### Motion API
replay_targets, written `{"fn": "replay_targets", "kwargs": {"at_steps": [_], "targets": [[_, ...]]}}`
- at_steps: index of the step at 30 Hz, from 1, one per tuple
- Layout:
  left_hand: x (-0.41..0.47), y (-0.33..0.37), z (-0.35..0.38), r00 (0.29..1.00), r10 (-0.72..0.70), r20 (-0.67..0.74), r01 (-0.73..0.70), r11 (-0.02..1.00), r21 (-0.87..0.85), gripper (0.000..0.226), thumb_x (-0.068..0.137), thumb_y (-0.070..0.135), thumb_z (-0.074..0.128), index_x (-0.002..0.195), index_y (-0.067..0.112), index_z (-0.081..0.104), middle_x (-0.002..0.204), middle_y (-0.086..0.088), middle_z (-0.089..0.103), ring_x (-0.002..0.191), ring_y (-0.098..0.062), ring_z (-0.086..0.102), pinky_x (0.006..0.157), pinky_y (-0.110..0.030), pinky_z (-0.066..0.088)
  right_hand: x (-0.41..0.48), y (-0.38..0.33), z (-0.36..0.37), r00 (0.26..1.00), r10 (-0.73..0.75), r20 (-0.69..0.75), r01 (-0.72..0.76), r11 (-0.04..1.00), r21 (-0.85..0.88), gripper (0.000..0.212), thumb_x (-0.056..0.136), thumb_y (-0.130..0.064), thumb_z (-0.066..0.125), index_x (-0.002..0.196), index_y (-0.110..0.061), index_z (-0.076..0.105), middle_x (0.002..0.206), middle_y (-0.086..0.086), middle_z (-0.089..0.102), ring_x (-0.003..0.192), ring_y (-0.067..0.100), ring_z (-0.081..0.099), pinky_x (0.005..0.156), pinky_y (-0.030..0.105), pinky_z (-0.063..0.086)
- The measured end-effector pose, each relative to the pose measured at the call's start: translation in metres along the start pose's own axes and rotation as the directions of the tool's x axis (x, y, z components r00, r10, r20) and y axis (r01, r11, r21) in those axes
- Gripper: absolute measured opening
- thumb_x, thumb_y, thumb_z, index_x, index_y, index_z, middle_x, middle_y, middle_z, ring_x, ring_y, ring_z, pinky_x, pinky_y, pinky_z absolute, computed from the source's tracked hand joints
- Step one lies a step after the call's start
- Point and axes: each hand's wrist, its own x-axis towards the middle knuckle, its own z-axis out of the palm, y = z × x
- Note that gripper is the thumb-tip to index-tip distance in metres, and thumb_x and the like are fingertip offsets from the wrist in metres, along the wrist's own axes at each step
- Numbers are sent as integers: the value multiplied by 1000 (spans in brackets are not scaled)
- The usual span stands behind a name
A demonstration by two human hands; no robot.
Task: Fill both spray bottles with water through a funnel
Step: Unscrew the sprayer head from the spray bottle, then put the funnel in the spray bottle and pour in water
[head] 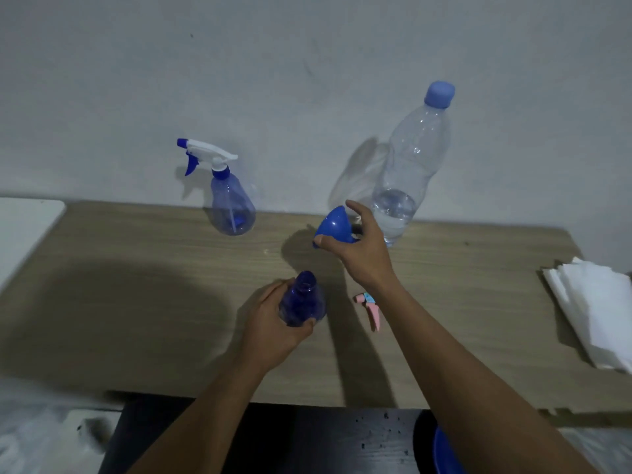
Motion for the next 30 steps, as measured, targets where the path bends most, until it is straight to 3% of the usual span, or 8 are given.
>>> {"fn": "replay_targets", "kwargs": {"at_steps": [3,6,9,15,19,22,27,30], "targets": [[0,2,-5,999,7,37,-8,999,38,58,65,9,89,112,26,60,98,30,54,92,22,55,77,4,38,-20,-16,-11,999,-24,28,23,999,45,74,68,-23,92,131,-26,53,116,1,62,103,13,64,74,14,52],[2,3,-8,998,-1,61,-6,995,100,51,65,19,89,110,18,65,97,16,59,84,3,58,76,3,37,-38,-27,-13,997,-57,57,53,997,58,72,69,-18,92,128,-20,51,114,7,64,97,12,65,70,16,51],[2,2,-11,996,-18,89,8,993,118,49,67,22,88,110,16,65,99,9,61,84,-1,57,73,1,38,-52,-35,-10,993,-79,90,71,993,92,76,69,-11,91,132,-20,49,118,8,63,89,14,67,69,23,56],[6,1,-14,990,-67,123,49,988,145,52,70,29,86,116,19,63,103,7,61,86,-6,55,61,2,37,-68,-32,8,984,-137,111,141,989,-34,94,65,-28,94,146,-25,47,133,-6,56,120,12,61,103,38,53],[8,-4,-14,987,-78,143,60,990,127,57,69,35,87,119,25,62,111,9,65,95,-9,63,63,-1,37,-72,-17,18,983,-165,79,168,985,-43,92,68,-18,92,148,-20,45,134,-9,56,124,9,58,106,37,51],[8,-4,-15,987,-66,147,52,994,96,56,68,30,88,117,25,63,104,15,64,93,-4,63,64,-1,42,-74,-5,21,985,-153,83,160,984,-82,95,70,-14,91,151,-20,41,141,-5,54,125,8,58,105,38,51],[5,0,-19,981,-20,194,14,999,28,42,72,16,85,105,31,64,85,22,65,77,16,61,61,-1,44,-84,2,23,988,-95,120,115,978,-175,115,59,-46,90,156,-22,32,146,-8,51,132,9,52,111,40,46],[3,1,-21,981,-11,192,7,1000,17,45,73,15,85,108,31,61,94,20,64,82,15,61,65,-1,44,-90,-4,22,989,-93,111,117,966,-230,111,63,-60,82,155,-23,33,147,-10,49,134,8,49,111,39,45]]}}
